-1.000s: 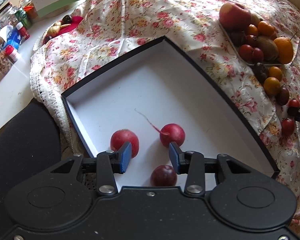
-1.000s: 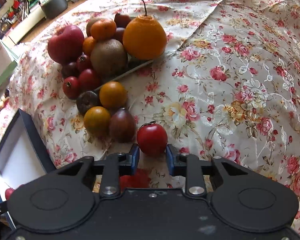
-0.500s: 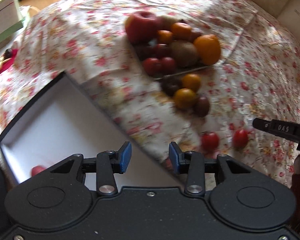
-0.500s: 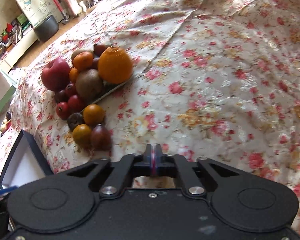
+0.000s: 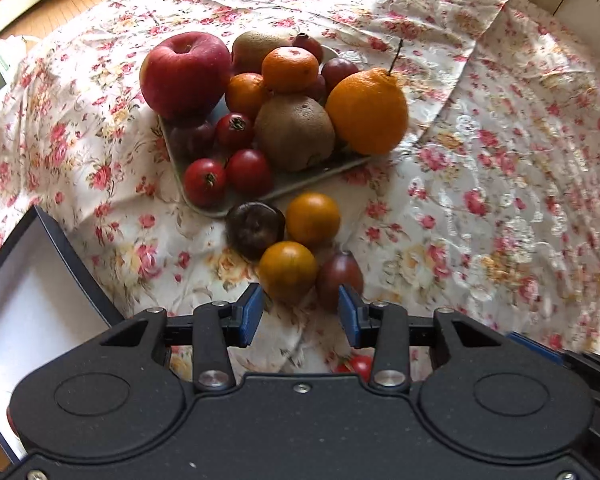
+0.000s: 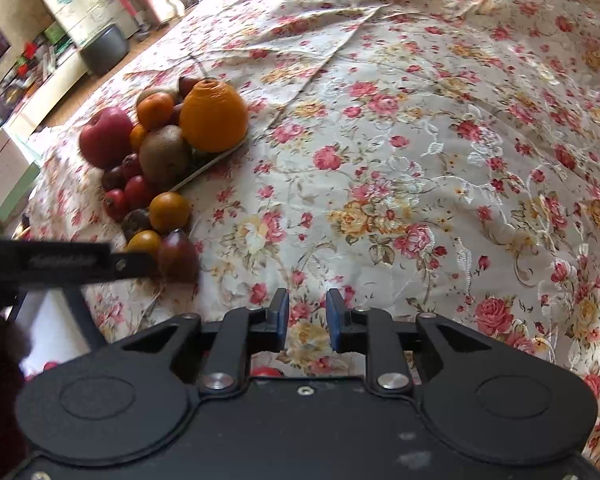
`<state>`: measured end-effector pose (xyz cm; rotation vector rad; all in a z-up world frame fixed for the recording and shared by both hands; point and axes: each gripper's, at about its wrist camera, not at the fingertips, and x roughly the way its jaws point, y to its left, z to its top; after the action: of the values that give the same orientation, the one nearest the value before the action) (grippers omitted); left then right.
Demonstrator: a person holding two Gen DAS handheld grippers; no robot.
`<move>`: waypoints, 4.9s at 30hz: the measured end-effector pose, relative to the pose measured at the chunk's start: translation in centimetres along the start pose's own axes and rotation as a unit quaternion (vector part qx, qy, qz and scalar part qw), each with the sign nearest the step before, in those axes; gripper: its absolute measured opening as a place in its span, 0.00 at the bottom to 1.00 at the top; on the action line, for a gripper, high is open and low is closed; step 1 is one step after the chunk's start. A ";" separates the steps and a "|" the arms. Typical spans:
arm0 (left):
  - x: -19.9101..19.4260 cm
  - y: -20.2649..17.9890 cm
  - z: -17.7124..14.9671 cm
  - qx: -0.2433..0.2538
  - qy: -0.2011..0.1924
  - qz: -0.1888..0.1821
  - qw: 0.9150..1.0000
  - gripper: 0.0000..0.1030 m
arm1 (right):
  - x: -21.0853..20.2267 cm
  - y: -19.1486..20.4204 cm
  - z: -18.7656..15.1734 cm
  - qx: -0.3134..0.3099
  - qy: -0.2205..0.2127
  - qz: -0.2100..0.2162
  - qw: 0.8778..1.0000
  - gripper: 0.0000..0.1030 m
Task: Organize fruits
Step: 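Grasp the yellow-orange tomato with the left gripper while the right gripper carries the red tomato, then lower both held tomatoes into the white box and open both grippers, then move the right gripper to another red tomato and grasp it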
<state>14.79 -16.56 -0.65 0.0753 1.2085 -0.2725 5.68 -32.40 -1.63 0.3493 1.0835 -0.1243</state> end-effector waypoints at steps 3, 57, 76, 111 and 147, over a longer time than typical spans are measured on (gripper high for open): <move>0.7 0.0 0.3 -0.002 0.003 0.003 1.000 0.49 | -0.9 0.0 -0.1 -0.021 -0.004 0.007 1.000 0.29; -7.8 14.6 -7.0 -0.111 -0.034 0.091 0.989 0.44 | -1.6 7.1 -2.0 -0.106 0.022 -0.011 0.994 0.36; -7.4 21.3 -10.3 -0.197 -0.035 0.119 0.972 0.45 | -1.1 21.9 -9.2 -0.167 0.078 0.046 0.982 0.36; -6.4 20.9 -9.4 -0.198 -0.017 0.116 0.973 0.45 | 0.6 22.1 -11.2 -0.166 0.064 0.024 0.984 0.36; -6.2 20.7 -9.5 -0.190 -0.014 0.114 0.975 0.45 | 0.4 22.2 -11.2 -0.166 0.066 0.031 0.983 0.41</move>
<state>9.19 6.33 -0.05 -0.1220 1.1940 0.1609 2.34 -7.75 -1.83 0.0921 1.2004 0.1371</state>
